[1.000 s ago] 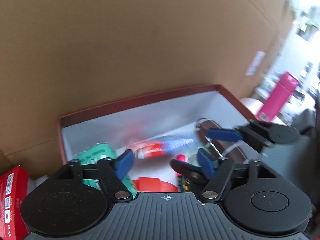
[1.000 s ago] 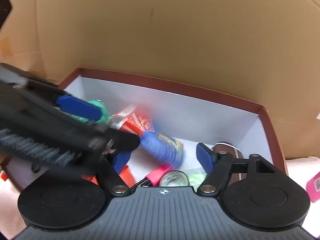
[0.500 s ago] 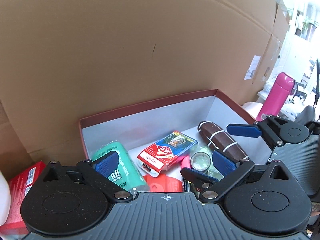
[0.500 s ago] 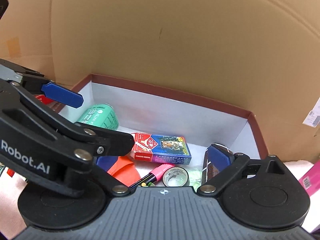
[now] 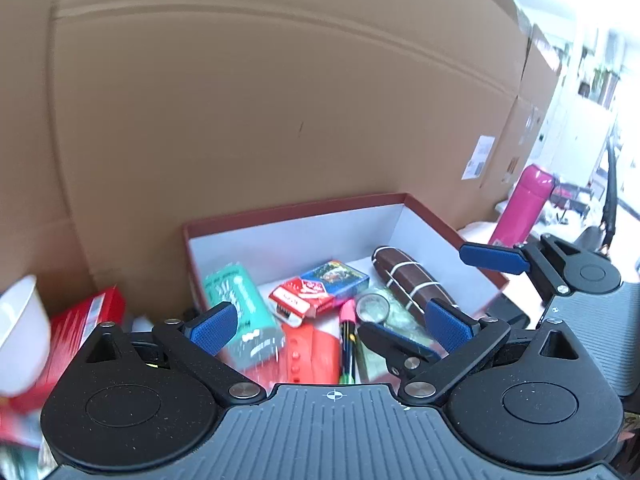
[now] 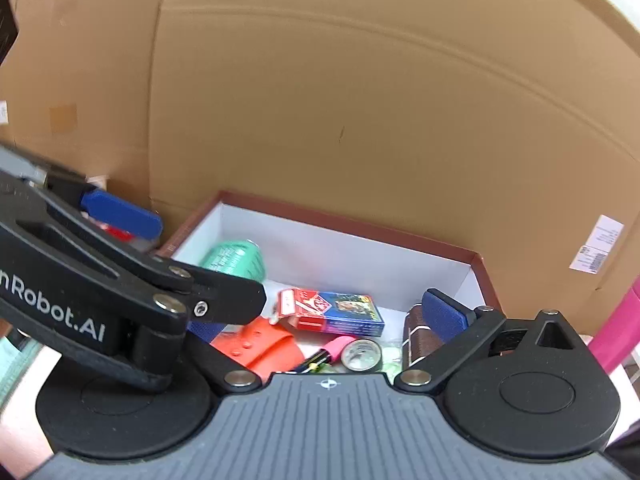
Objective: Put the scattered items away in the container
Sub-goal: 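Withdraw the left tool from the maroon box back to the table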
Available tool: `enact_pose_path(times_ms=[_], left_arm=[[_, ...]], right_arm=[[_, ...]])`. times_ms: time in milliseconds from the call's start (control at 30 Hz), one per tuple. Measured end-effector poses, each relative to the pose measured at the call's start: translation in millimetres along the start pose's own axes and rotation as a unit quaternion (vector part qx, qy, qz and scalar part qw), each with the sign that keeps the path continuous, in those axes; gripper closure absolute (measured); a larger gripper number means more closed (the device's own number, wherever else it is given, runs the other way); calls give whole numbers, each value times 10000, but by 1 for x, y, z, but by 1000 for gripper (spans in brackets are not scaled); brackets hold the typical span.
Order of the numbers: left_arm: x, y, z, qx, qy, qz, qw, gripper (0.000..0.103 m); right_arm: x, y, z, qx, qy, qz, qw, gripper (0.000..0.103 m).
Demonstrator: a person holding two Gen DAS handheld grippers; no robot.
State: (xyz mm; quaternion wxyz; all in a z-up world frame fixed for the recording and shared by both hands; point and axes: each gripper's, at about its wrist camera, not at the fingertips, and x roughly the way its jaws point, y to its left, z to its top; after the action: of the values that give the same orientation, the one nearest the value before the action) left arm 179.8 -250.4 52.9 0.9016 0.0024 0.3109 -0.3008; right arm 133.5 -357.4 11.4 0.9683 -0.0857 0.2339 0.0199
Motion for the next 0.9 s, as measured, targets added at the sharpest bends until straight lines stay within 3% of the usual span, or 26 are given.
enact_pose_path(times_ms=[233,433,900], left_arm=[[-48,5,-41,-92,-331,336,9988,0],[-77,21,-76,-338,-319,413,9981,0],[-111,74,-142,-734,-23,817,9940,0]], right_arm=[[-50,36,-18,21,-419,205,9989,1],[-79,75,-35,-129,-612,336,9975,1],[-77,149,-69,32,-281,1103,9935,1]])
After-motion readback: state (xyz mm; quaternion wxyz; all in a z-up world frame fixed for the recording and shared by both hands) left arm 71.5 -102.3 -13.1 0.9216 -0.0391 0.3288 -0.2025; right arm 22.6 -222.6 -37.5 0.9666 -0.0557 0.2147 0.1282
